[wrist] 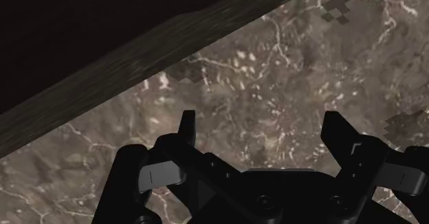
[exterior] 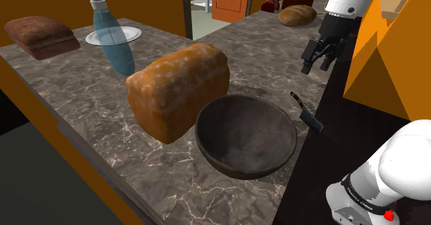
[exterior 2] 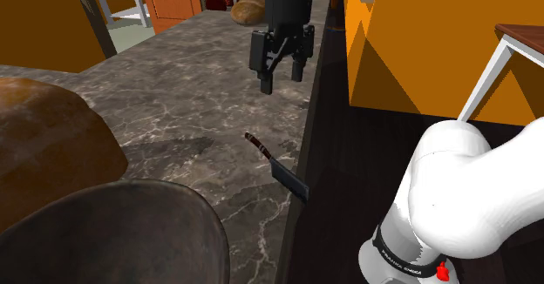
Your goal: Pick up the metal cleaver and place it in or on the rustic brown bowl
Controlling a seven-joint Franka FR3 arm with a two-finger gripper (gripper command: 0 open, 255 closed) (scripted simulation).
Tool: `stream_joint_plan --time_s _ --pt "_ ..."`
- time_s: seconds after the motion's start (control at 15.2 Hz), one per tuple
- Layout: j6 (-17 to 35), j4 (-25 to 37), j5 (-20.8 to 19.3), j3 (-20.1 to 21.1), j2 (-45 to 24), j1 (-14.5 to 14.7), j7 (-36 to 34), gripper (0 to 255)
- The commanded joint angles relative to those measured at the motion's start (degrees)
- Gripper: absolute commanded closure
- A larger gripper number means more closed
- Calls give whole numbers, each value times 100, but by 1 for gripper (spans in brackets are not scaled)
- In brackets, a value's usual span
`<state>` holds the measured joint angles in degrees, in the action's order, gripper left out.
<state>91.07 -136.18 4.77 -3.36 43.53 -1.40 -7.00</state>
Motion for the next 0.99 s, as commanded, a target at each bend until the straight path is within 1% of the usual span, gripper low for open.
stream_joint_plan --time_s 0.0,0.46,0.86,0.92 --pt "0 0 0 0 0 0 0 0" --pt "-11 -503 554 1083 958 208 -1303 0" --pt "25 -576 1122 2130 1385 408 -2450 0" --pt "31 -570 1158 2201 1399 420 -2525 0"
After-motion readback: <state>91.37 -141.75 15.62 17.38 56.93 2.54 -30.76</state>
